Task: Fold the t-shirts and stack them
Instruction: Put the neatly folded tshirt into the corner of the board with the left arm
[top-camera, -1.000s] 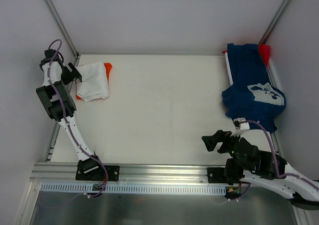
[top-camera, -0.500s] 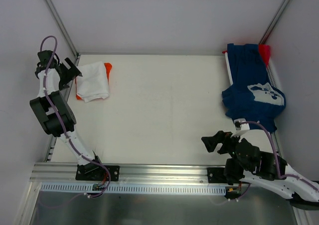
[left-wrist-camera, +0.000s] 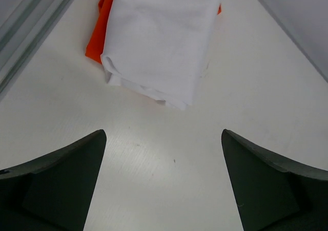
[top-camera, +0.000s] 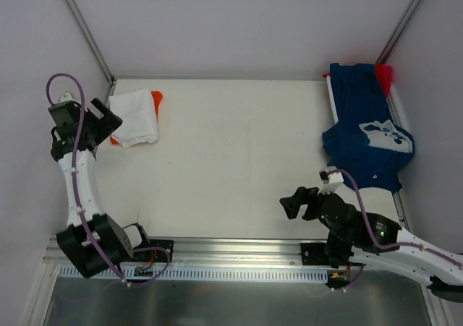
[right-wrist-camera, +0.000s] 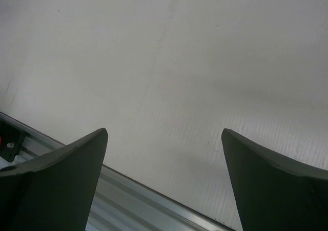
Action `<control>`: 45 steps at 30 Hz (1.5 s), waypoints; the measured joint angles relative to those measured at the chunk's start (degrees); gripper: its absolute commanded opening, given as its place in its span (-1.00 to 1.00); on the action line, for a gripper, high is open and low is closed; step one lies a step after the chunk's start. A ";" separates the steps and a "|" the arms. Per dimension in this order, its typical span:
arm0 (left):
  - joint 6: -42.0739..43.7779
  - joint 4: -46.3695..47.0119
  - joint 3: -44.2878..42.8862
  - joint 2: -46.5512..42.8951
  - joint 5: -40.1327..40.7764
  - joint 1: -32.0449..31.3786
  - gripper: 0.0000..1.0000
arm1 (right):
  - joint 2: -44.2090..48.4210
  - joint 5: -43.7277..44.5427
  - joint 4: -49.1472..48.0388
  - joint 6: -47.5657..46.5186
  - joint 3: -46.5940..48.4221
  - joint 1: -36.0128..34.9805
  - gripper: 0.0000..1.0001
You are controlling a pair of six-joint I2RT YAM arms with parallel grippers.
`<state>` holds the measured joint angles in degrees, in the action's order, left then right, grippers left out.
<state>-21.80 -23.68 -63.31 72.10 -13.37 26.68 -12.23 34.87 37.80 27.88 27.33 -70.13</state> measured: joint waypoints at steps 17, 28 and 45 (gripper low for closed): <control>4.57 -11.41 -6.19 -16.94 8.13 -15.13 0.98 | -15.65 4.96 6.19 -6.36 17.07 -0.04 0.99; 7.21 -12.61 -4.22 -19.76 16.11 -21.84 0.98 | -0.26 16.26 12.98 -8.96 15.19 -0.07 0.99; 7.76 -12.68 0.74 -22.47 21.46 -21.84 0.98 | -10.43 17.18 19.15 -7.13 16.48 -0.31 0.99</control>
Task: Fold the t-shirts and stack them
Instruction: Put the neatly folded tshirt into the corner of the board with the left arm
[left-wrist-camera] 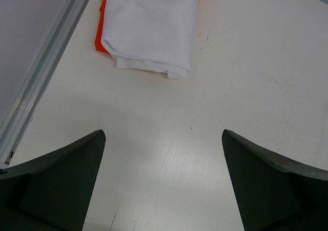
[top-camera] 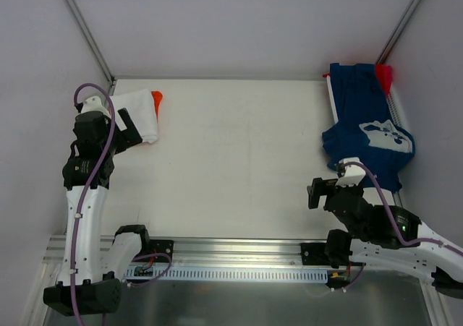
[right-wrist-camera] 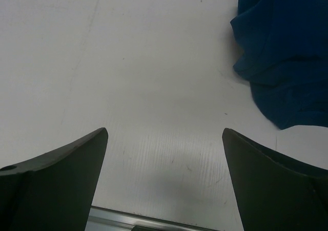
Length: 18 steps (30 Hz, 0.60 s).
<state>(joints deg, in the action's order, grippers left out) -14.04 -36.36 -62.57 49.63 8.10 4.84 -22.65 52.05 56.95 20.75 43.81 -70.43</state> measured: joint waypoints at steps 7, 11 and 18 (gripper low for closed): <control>0.07 0.09 0.52 -0.50 -0.61 0.00 0.98 | 2.08 0.07 0.33 0.07 0.00 -0.24 0.99; 0.17 0.11 0.74 -0.92 -1.64 0.00 0.98 | 2.16 0.07 0.37 0.15 0.00 -0.44 0.99; 0.59 0.13 1.01 -1.38 -2.05 0.00 0.98 | 2.36 0.11 0.37 0.22 0.00 -0.72 0.99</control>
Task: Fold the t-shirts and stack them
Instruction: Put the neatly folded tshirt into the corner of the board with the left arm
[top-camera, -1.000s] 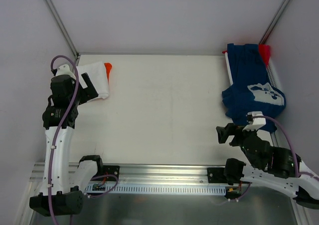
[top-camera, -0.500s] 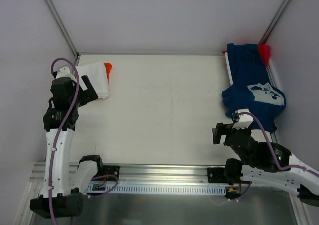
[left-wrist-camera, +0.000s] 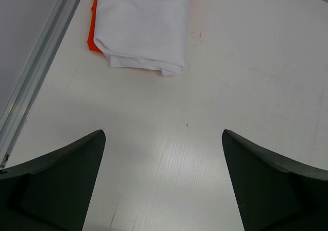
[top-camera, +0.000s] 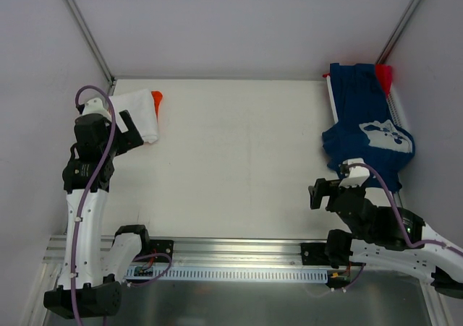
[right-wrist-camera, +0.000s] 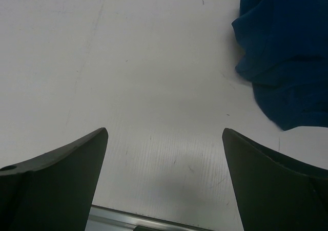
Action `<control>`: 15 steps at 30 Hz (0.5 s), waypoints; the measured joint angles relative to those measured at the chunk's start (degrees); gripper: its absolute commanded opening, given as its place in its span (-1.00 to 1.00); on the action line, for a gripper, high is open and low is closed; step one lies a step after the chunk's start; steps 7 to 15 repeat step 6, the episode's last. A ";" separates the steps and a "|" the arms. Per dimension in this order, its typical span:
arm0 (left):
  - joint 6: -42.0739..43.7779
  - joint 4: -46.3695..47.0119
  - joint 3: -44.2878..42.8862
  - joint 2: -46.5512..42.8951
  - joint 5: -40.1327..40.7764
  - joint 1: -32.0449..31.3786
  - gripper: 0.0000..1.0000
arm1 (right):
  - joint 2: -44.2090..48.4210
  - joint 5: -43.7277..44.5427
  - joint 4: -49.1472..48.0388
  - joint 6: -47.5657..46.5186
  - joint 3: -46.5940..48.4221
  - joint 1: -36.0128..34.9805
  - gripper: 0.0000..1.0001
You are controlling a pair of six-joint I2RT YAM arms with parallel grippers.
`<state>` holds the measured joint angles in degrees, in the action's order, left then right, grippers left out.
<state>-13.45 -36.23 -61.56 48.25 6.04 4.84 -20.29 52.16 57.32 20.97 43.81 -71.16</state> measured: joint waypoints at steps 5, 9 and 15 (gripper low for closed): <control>0.39 0.00 0.17 -0.72 0.04 0.00 0.98 | 0.15 0.11 -0.02 0.00 0.00 -0.20 0.99; 0.42 0.00 0.17 -0.79 0.04 0.00 0.98 | 0.15 0.11 -0.02 0.00 0.00 -0.24 0.99; 0.42 0.00 0.17 -0.79 0.04 0.00 0.98 | 0.15 0.11 -0.02 0.00 0.00 -0.24 0.99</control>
